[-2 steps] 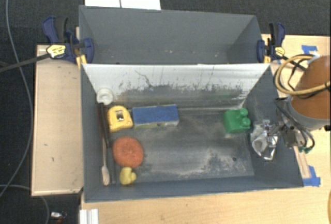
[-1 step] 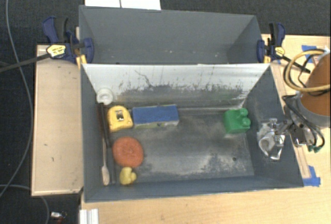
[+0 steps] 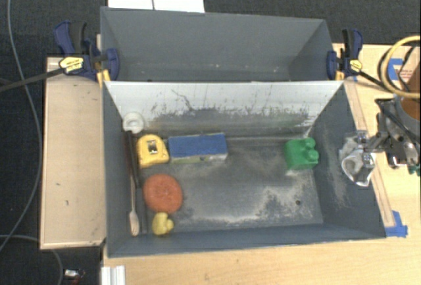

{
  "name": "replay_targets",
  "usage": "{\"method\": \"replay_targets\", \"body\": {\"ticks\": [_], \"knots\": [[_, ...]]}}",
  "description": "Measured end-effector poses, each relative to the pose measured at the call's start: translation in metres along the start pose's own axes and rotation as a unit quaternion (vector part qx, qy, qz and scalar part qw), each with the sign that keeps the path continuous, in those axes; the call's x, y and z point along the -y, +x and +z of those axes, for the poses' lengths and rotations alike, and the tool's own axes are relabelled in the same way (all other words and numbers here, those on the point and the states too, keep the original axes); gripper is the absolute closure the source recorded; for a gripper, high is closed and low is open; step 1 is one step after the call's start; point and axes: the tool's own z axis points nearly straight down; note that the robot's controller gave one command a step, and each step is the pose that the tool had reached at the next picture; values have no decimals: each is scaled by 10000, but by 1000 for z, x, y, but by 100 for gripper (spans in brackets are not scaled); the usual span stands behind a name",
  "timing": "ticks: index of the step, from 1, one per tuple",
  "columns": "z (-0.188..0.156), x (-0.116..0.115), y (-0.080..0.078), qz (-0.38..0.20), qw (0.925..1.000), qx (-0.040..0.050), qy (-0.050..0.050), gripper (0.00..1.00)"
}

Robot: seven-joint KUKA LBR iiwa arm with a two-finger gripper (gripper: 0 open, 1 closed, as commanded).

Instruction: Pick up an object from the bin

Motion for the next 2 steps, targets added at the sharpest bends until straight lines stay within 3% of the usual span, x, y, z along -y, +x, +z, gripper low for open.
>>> {"method": "replay_targets", "body": {"ticks": [1,2], "knots": [[-69,5,2,-157,9998,-106,-31,100],[-8,-18,1,1220,9925,-68,-15,100]]}}
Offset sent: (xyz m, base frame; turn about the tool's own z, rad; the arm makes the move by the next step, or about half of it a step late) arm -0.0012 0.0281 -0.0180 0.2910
